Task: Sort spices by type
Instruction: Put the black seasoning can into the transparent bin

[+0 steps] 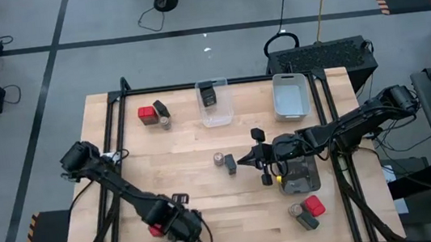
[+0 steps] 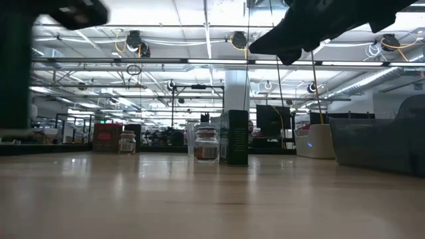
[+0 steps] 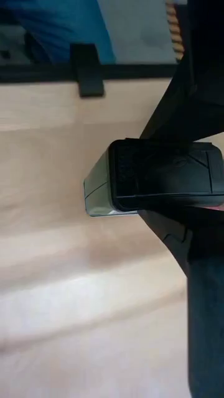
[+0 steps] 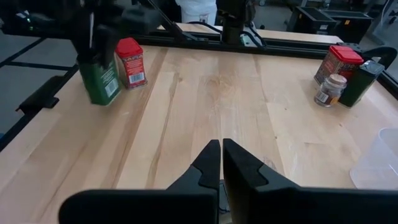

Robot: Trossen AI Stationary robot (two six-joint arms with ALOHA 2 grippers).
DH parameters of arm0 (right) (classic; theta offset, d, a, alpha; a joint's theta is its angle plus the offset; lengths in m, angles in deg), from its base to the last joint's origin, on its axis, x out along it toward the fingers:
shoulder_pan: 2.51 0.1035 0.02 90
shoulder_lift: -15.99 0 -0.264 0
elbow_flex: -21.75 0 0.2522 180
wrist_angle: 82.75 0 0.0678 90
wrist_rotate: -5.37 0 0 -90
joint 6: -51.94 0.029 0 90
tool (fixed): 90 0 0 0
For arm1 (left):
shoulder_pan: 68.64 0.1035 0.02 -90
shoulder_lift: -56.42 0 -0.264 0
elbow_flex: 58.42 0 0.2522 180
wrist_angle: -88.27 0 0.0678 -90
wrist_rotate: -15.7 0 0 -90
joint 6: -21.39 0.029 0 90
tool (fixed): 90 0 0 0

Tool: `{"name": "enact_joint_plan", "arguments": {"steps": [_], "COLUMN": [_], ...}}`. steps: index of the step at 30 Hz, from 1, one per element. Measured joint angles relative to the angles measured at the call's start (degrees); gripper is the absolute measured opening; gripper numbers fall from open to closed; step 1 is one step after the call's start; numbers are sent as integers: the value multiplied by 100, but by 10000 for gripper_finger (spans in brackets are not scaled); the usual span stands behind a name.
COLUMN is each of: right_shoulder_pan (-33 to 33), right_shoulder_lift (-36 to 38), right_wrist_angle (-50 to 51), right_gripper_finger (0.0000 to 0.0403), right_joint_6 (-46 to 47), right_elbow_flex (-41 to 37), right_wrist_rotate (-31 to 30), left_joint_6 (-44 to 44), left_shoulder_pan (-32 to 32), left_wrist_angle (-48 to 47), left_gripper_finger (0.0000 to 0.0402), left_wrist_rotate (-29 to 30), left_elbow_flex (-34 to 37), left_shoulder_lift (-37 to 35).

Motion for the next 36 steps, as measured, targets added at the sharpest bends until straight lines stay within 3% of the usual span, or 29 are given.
{"name": "enact_joint_plan", "arguments": {"steps": [6, 11, 16, 21, 29, 36], "right_shoulder_pan": [0, -1, -1, -31, -128, -128], "right_shoulder_lift": [0, 0, 0, 0, 0, 0], "right_wrist_angle": [133, 210, 300, 362, 426, 542], "right_gripper_finger": [0, 0, 0, 0, 0, 0], "right_joint_6": [1, 2, 2, -20, -16, -8], "right_elbow_flex": [0, 0, 0, 0, -2, -2], "right_wrist_rotate": [2, 0, 0, -4, -4, -4], "left_joint_6": [1383, 2610, 3514, 4372, 5408, 5694], "left_shoulder_pan": [665, 1461, 2561, 3814, 5553, 6463], "left_wrist_angle": [-913, -1166, -1164, -264, 983, 1536], "left_gripper_finger": [138, 139, 139, 139, 139, 139], "left_wrist_rotate": [822, 1003, 1067, 1163, 278, -325], "left_elbow_flex": [-597, -745, -749, -754, -754, -752], "left_shoulder_lift": [-49, -285, -858, -1301, -967, -324]}}
